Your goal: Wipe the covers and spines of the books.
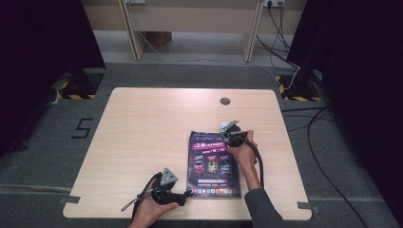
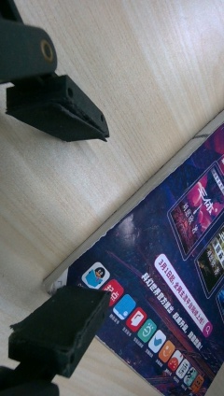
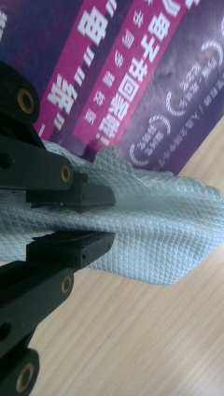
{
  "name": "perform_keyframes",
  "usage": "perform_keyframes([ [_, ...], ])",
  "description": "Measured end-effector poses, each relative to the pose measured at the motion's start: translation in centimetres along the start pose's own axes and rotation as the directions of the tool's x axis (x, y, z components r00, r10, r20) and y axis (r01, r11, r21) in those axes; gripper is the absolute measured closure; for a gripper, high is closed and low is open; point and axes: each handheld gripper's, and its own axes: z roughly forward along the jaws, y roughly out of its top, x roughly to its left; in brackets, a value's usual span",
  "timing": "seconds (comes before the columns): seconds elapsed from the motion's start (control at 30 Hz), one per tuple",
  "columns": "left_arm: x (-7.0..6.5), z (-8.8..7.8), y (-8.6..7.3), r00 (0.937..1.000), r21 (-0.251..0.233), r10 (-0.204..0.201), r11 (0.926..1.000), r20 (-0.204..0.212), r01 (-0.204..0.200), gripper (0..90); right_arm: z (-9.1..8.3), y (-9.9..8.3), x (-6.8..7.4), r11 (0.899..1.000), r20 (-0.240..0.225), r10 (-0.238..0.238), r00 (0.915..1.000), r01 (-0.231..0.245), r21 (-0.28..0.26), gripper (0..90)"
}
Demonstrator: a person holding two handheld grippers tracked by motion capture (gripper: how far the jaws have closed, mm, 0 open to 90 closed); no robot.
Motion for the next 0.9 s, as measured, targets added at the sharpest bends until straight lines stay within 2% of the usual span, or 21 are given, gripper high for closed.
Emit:
perform_keyframes([
  [0.13,0.0,0.0,0.0,1.0,0.0,0.0,1.0,0.0,0.0,17.6,0.0,0.4,1.0,1.0,-0.049,0.004,0.9988,-0.006,-0.025,76.9],
  [0.2,0.0,0.0,0.0,1.0,0.0,0.0,1.0,0.0,0.0,17.7,0.0,0.9,1.7,0.999,-0.064,-0.018,0.9978,0.016,-0.042,77.0],
  [0.27,0.0,0.0,0.0,1.0,-0.002,-0.002,1.0,-0.001,0.002,17.7,0.0,1.4,2.8,0.998,-0.1,-0.028,0.9946,0.021,-0.062,76.9],
  [0.37,0.0,0.0,0.0,1.0,-0.001,0.0,1.0,0.0,0.0,17.7,0.0,2.1,4.3,0.995,-0.115,-0.065,0.9912,0.056,-0.078,76.9],
  [0.67,0.0,0.0,0.0,1.0,0.0,0.001,1.0,-0.001,-0.001,17.7,-0.6,3.5,8.7,0.98,-0.178,-0.172,0.969,0.149,-0.135,77.0],
  [0.9,0.0,0.0,0.0,1.0,0.003,0.001,1.0,-0.001,-0.001,17.7,-1.3,3.4,10.4,0.969,-0.213,-0.219,0.9521,0.187,-0.162,77.1],
])
